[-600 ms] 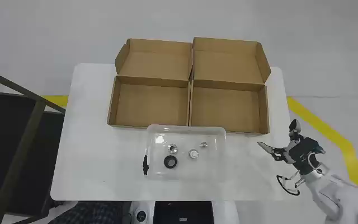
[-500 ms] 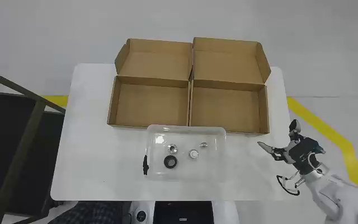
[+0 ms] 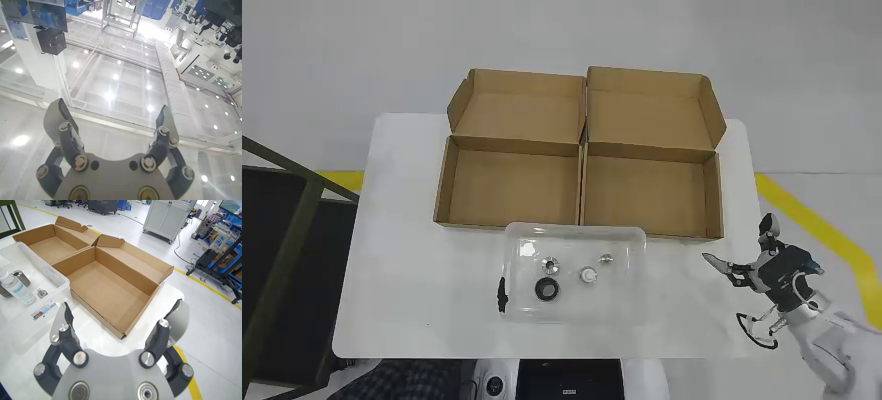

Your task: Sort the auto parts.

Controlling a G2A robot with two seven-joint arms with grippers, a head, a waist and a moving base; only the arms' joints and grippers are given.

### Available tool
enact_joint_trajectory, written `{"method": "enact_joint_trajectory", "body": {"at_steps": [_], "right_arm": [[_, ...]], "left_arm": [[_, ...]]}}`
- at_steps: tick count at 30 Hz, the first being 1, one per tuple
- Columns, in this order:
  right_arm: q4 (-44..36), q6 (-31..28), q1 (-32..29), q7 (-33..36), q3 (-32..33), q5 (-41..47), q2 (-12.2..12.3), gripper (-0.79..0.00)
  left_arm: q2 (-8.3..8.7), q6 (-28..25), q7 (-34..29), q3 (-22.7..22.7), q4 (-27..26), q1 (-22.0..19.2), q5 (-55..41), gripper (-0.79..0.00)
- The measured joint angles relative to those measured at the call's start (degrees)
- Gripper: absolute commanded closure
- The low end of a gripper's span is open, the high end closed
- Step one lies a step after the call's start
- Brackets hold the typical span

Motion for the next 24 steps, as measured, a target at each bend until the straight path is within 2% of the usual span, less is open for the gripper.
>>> {"method": "enact_joint_trajectory", "body": {"at_steps": [3,12,19,24], "right_arm": [[-0.7,-1.3,0.7,0.4,-0.9,0.7,0.1,-0.785],[-4.1,-11.1,6.2,6.9,-6.4,2.8,0.8,-0.785],[-6.2,-16.9,10.8,10.3,-14.1,3.3,1.2,-0.785],[-5.8,-18.6,14.2,13.6,-20.3,1.8,1.2,-0.785]], "left_arm": [[0.0,0.0,0.0,0.0,0.0,0.0,0.0,-0.785],[0.0,0.0,0.0,0.0,0.0,0.0,0.0,-0.785],[0.0,0.0,0.0,0.0,0.0,0.0,0.0,-0.785],[0.0,0.0,0.0,0.0,0.0,0.0,0.0,-0.785]]}}
